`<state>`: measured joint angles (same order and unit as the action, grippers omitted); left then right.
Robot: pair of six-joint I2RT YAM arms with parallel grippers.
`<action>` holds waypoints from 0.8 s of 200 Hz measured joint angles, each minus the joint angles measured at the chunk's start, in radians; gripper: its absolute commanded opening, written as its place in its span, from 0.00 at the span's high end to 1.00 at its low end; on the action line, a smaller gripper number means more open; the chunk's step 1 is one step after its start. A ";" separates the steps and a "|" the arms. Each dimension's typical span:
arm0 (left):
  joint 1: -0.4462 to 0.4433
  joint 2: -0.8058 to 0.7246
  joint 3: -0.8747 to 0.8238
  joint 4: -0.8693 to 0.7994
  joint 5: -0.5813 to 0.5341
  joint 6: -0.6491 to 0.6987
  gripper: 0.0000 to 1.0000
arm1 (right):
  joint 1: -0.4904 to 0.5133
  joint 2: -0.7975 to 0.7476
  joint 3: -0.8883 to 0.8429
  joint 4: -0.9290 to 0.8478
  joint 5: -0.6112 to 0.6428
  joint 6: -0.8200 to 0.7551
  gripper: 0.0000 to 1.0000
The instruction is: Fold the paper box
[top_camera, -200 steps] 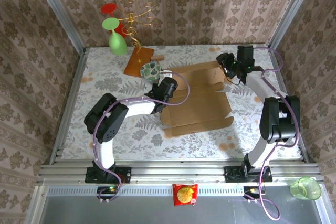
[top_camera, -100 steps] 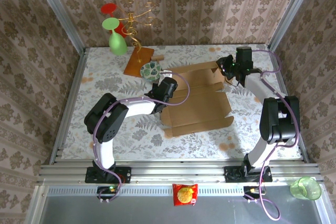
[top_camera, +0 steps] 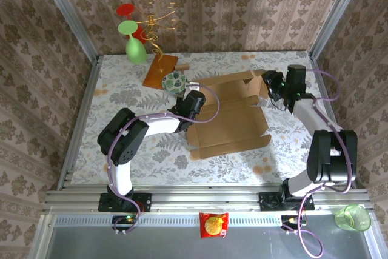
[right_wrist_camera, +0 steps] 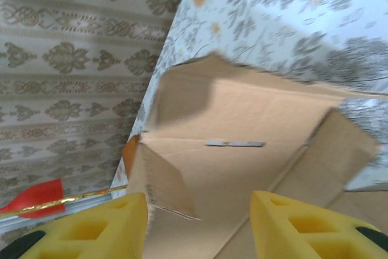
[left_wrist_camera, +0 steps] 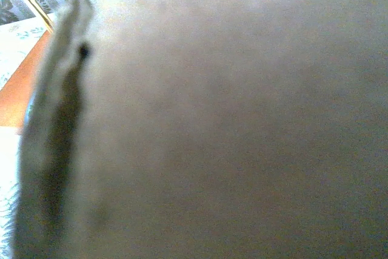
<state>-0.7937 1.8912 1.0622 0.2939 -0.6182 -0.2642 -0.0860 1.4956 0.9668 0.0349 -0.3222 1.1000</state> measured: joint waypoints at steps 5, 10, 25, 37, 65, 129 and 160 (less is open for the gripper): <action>0.000 0.000 -0.001 0.000 0.000 0.000 1.00 | -0.008 -0.011 -0.021 0.005 0.001 -0.002 0.50; 0.000 0.000 -0.001 0.000 0.000 0.000 1.00 | -0.014 -0.018 -0.038 0.008 0.003 -0.005 0.50; -0.002 0.000 -0.001 0.000 -0.001 0.001 1.00 | -0.017 -0.017 -0.073 0.010 0.003 -0.025 0.50; -0.004 0.000 -0.001 0.000 -0.005 0.003 1.00 | -0.016 -0.001 -0.082 0.007 0.003 -0.045 0.50; -0.005 0.000 -0.001 0.005 -0.007 0.011 1.00 | -0.013 0.072 -0.081 0.010 0.003 -0.101 0.48; -0.005 0.000 0.008 0.008 -0.008 0.034 1.00 | -0.004 0.257 -0.009 0.011 0.003 -0.188 0.44; -0.005 0.000 0.010 0.007 -0.007 0.034 1.00 | -0.001 0.326 0.042 0.011 0.004 -0.213 0.43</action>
<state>-0.7982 1.8912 1.0718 0.3012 -0.6254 -0.2298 -0.0868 1.8217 1.0088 0.0456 -0.3183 0.8867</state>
